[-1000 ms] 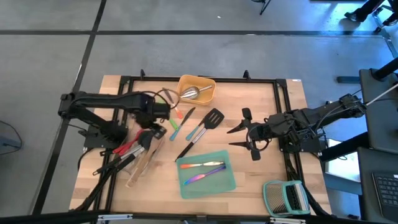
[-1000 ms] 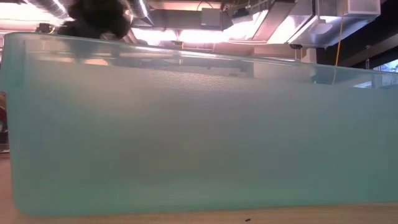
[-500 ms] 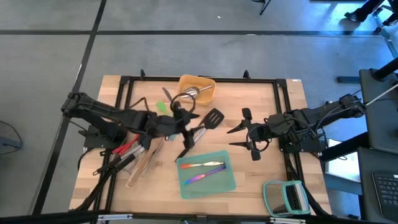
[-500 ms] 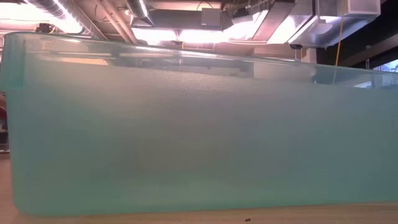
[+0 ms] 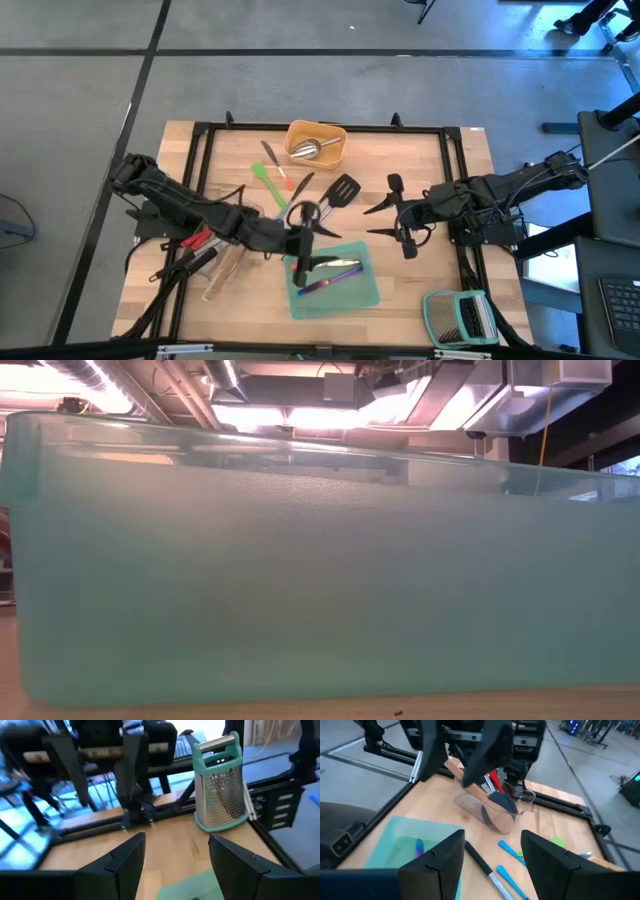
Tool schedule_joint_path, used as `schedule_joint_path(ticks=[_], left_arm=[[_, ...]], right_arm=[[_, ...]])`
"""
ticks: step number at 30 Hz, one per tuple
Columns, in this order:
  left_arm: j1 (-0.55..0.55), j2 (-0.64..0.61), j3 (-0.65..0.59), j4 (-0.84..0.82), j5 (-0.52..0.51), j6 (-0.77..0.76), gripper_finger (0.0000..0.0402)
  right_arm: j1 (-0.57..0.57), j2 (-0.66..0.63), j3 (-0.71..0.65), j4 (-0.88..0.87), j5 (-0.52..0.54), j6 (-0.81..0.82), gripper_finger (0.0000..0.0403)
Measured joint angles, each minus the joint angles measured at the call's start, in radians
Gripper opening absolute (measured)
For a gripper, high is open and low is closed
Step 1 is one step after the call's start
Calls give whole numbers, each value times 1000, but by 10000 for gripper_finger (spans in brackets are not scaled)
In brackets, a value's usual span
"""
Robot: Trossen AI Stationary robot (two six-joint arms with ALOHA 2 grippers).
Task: Pick & Place Kitchen Items
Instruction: Put the green spatula into the transparent bin
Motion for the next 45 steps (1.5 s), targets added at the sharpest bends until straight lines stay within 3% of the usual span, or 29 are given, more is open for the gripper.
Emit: schedule_joint_path(ticks=[5, 14, 19, 22, 27, 33, 38, 42, 45], left_arm=[[-28, -14, 2, 27, -113, 101, 210], [-41, -17, 2, -44, -138, 154, 210], [-31, -20, -32, -35, -31, 235, 210], [-2, -21, -65, 6, -21, 233, 210], [81, -86, -151, 35, 22, 124, 210], [116, -231, -379, 322, 55, 70, 210], [117, -401, -561, 475, -106, -40, 210], [118, -506, -632, 383, -312, -303, 210], [118, -543, -647, 308, -406, -405, 209]], right_arm=[[-38, 46, 1, 30, 0, -57, 199], [-149, 110, 0, -34, -19, 115, 199], [-201, 86, -41, 6, -197, 126, 199], [-229, 58, -66, 50, -299, 118, 199], [-265, 3, -117, 110, -312, 93, 199], [-323, -34, -171, 205, -309, 80, 199], [-367, 2, -179, 281, -312, 82, 199], [-395, 76, -180, 336, -290, 140, 199], [-423, 135, -180, 383, -255, 150, 199]])
